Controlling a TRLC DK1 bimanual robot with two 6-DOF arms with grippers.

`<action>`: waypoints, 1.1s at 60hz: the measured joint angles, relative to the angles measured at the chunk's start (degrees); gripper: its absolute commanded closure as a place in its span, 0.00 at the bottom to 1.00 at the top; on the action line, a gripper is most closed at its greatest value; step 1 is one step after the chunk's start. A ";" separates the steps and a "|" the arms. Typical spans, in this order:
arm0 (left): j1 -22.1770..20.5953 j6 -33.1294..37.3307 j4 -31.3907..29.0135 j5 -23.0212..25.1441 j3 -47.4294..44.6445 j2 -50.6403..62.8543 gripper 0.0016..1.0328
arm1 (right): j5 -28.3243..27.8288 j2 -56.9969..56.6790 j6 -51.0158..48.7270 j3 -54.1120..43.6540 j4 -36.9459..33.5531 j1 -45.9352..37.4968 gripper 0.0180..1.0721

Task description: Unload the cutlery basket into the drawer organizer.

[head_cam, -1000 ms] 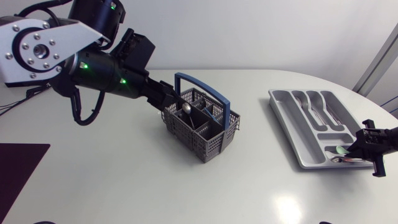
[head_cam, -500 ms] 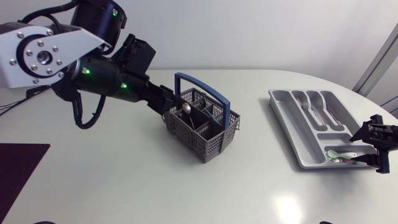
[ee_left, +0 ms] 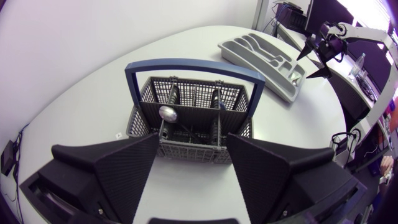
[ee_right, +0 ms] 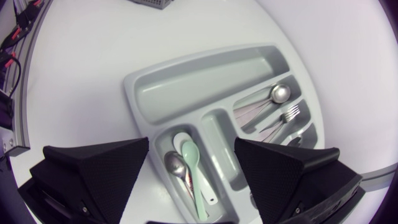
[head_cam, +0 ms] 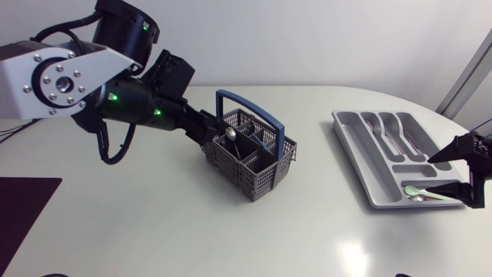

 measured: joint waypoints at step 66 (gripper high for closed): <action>-7.85 1.22 32.54 0.00 -2.95 20.39 0.53 | -7.80 -34.12 32.09 -27.08 8.87 25.83 0.05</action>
